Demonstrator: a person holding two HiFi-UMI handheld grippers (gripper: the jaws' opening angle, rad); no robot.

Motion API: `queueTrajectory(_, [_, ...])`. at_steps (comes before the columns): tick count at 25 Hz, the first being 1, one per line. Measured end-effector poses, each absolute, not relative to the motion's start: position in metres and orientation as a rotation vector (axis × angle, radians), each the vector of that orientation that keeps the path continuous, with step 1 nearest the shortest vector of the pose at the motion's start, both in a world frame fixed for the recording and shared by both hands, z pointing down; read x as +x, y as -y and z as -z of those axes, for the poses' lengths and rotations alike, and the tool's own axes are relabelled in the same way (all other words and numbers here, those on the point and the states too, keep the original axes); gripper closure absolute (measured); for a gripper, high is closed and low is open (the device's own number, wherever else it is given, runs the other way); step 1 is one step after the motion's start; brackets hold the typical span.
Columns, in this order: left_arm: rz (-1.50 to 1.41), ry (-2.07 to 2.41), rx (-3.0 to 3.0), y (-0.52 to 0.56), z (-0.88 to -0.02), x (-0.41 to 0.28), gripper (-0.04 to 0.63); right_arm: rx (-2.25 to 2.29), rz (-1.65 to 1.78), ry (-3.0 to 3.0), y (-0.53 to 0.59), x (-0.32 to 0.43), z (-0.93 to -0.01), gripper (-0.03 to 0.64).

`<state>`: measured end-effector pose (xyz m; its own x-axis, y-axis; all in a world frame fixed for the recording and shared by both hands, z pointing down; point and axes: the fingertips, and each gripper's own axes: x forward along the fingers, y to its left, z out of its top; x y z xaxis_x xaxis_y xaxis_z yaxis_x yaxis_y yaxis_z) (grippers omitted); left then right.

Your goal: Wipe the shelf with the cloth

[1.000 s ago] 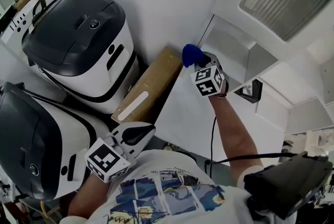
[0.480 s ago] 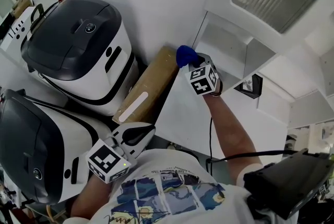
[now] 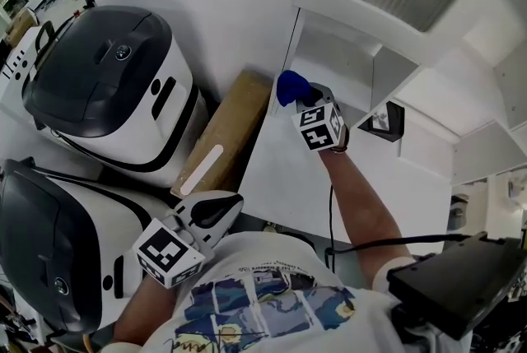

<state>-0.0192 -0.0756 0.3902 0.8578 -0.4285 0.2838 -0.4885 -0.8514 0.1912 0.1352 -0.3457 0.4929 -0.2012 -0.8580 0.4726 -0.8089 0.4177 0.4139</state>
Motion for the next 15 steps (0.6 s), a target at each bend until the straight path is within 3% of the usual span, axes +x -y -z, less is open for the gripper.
queueTrajectory(15, [-0.382, 0.524, 2.832, 0.071, -0.391, 0.025, 0.584, 1.55, 0.054, 1.932, 0.311, 0.221, -0.494, 0.551])
